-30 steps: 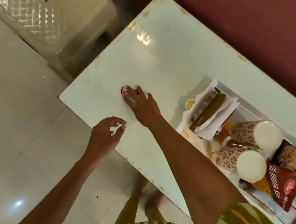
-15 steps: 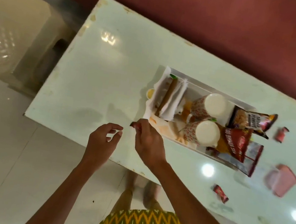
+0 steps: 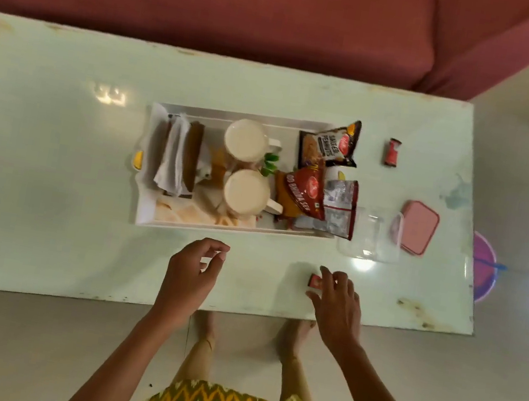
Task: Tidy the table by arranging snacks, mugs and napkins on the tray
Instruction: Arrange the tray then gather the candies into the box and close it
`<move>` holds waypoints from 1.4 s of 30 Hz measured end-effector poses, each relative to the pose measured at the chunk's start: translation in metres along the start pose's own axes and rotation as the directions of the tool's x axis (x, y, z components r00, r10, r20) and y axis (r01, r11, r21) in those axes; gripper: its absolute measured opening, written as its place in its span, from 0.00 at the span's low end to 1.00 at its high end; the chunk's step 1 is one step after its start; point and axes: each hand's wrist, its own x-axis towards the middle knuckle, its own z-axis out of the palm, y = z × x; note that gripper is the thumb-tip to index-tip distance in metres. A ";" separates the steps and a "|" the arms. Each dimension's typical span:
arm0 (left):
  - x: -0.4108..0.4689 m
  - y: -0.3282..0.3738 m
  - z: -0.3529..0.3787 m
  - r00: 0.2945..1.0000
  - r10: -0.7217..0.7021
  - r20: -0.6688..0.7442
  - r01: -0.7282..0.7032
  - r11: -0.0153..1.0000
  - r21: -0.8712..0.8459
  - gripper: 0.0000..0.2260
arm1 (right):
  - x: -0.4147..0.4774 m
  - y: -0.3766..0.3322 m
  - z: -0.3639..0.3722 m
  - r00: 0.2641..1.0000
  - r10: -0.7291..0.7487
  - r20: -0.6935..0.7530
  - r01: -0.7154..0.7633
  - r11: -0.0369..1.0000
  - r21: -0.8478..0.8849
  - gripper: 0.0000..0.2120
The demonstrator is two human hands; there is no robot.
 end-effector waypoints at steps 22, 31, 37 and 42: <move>0.001 0.107 0.149 0.999 -0.009 -0.050 0.011 1.000 0.026 0.05 | 0.131 0.097 -0.130 0.953 0.093 -0.288 0.056 0.880 0.472 0.10; 0.045 0.112 0.176 0.997 0.068 0.028 -0.068 0.997 0.032 0.05 | 0.263 0.108 -0.129 0.992 0.019 -0.124 0.007 0.978 0.209 0.24; 0.051 0.112 0.184 0.996 0.054 0.067 -0.056 0.998 0.035 0.04 | 0.287 0.102 -0.113 0.998 0.057 -0.019 -0.051 0.974 0.221 0.19; 0.048 0.121 0.191 0.996 0.025 0.085 -0.029 0.998 0.053 0.05 | 0.260 0.102 -0.127 0.993 0.074 -0.096 -0.028 0.910 0.413 0.11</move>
